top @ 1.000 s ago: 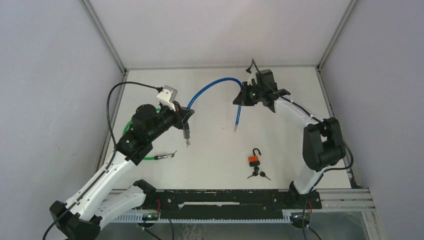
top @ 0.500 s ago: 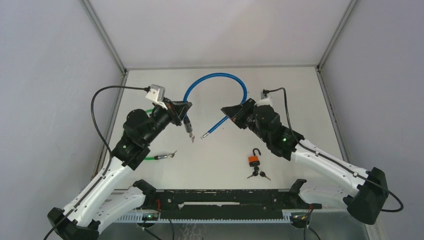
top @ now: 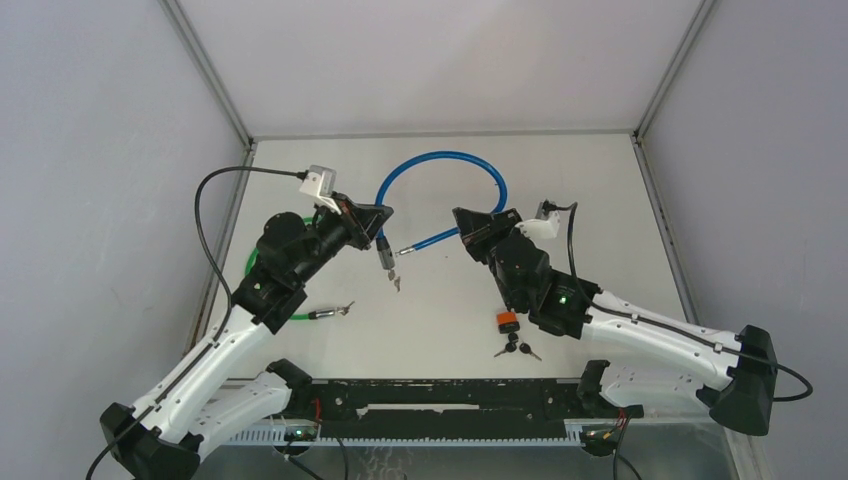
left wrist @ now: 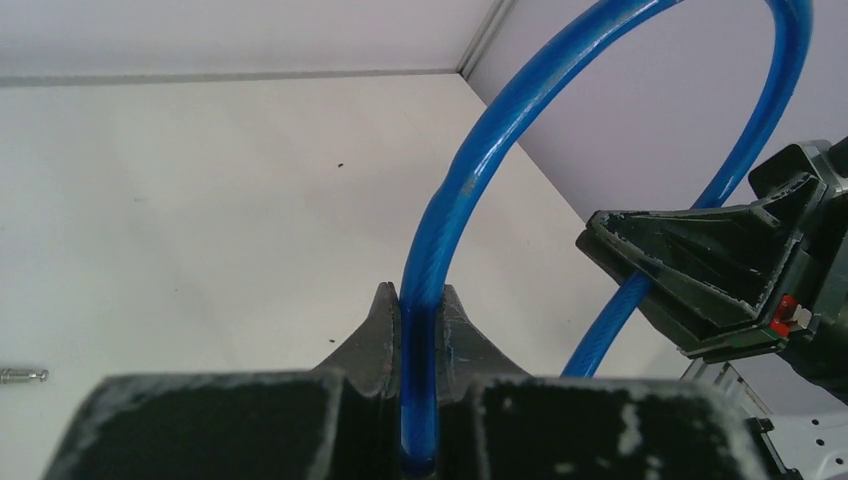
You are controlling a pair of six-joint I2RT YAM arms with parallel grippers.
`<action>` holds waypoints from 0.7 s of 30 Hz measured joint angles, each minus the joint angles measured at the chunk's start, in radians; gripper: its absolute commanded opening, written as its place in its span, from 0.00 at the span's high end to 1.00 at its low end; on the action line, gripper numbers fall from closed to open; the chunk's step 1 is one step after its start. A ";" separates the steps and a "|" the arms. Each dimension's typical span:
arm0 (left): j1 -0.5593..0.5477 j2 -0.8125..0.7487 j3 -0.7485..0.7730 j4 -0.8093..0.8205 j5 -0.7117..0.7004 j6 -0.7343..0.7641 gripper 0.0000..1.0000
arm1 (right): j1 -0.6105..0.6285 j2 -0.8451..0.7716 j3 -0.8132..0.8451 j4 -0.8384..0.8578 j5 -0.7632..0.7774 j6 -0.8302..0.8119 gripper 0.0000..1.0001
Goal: Lock with the key
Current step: Lock the lock.
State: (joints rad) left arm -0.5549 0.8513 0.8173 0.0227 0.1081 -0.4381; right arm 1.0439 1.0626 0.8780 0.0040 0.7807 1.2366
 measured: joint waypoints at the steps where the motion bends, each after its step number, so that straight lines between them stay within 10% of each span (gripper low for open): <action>1: 0.000 0.000 0.000 -0.005 -0.001 -0.007 1.00 | 0.003 0.001 0.000 0.000 0.011 -0.002 1.00; 21: 0.000 0.000 0.000 -0.044 -0.049 -0.037 1.00 | 0.027 0.051 0.000 0.016 0.074 -0.053 1.00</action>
State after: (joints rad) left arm -0.5552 0.8513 0.8177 -0.0212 0.0589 -0.4747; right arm 1.0706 1.1141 0.8780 0.0196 0.8551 1.1831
